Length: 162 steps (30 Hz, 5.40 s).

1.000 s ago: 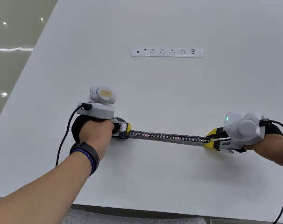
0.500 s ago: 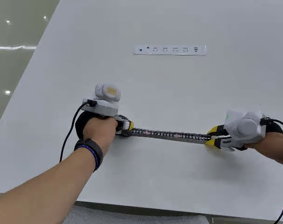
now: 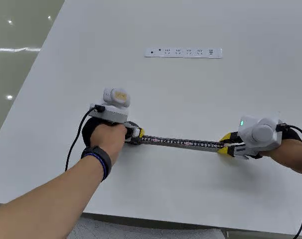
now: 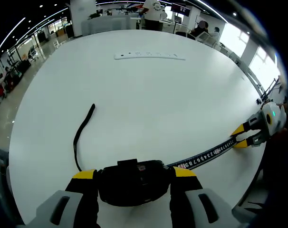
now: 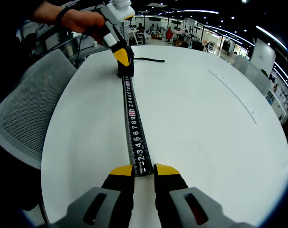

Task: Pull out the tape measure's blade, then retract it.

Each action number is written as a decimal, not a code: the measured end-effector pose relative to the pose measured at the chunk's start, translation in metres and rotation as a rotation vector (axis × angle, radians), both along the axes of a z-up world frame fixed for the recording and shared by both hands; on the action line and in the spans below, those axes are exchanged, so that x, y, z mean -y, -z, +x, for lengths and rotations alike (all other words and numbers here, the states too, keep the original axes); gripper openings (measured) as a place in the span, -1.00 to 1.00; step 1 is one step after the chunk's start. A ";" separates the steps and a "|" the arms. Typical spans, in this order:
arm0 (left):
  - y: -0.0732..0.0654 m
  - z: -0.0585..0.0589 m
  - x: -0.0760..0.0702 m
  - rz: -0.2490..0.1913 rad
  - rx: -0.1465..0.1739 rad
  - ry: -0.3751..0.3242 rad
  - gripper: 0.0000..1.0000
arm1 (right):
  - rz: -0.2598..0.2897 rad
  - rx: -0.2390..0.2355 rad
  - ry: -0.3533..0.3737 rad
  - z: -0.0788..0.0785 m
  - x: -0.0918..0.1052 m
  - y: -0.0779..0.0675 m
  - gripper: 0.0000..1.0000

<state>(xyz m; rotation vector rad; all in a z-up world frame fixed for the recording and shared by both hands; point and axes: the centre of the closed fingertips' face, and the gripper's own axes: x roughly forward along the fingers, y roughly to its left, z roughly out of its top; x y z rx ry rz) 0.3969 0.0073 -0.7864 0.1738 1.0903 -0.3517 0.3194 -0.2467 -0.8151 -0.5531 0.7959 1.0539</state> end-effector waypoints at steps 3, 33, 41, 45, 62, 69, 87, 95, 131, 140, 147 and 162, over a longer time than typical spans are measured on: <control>0.000 0.000 -0.001 0.000 -0.001 0.000 0.15 | 0.000 -0.001 -0.003 0.000 -0.003 -0.001 -0.71; 0.000 -0.001 -0.001 -0.003 0.003 -0.002 0.15 | 0.036 -0.010 -0.027 0.006 -0.019 0.001 -0.71; -0.001 -0.001 0.000 -0.004 0.004 -0.002 0.15 | 0.045 -0.007 -0.035 0.010 -0.025 0.002 -0.71; -0.001 -0.001 0.001 -0.004 0.004 -0.003 0.15 | 0.042 -0.006 -0.044 0.011 -0.027 0.003 -0.71; -0.001 -0.001 0.001 -0.004 0.004 -0.004 0.15 | 0.056 -0.002 -0.057 0.016 -0.042 0.003 -0.71; 0.000 -0.001 0.001 -0.002 0.005 -0.004 0.15 | 0.065 -0.002 -0.062 0.016 -0.050 0.001 -0.71; -0.001 -0.003 0.002 0.012 0.009 -0.001 0.15 | 0.080 -0.002 -0.074 0.019 -0.063 0.002 -0.71; -0.001 -0.002 0.001 0.020 0.011 0.003 0.15 | 0.085 -0.002 -0.076 0.020 -0.071 0.001 -0.71; 0.002 0.003 0.000 0.038 0.019 0.013 0.14 | 0.106 -0.008 -0.091 0.024 -0.095 0.003 -0.71; 0.002 0.002 0.000 0.039 0.020 0.014 0.14 | 0.111 -0.011 -0.096 0.024 -0.101 0.005 -0.71; 0.002 0.002 0.000 0.041 0.021 0.014 0.14 | 0.114 -0.012 -0.102 0.025 -0.106 0.005 -0.71; 0.002 0.002 0.000 0.045 0.020 0.016 0.14 | 0.126 -0.015 -0.115 0.028 -0.120 0.003 -0.71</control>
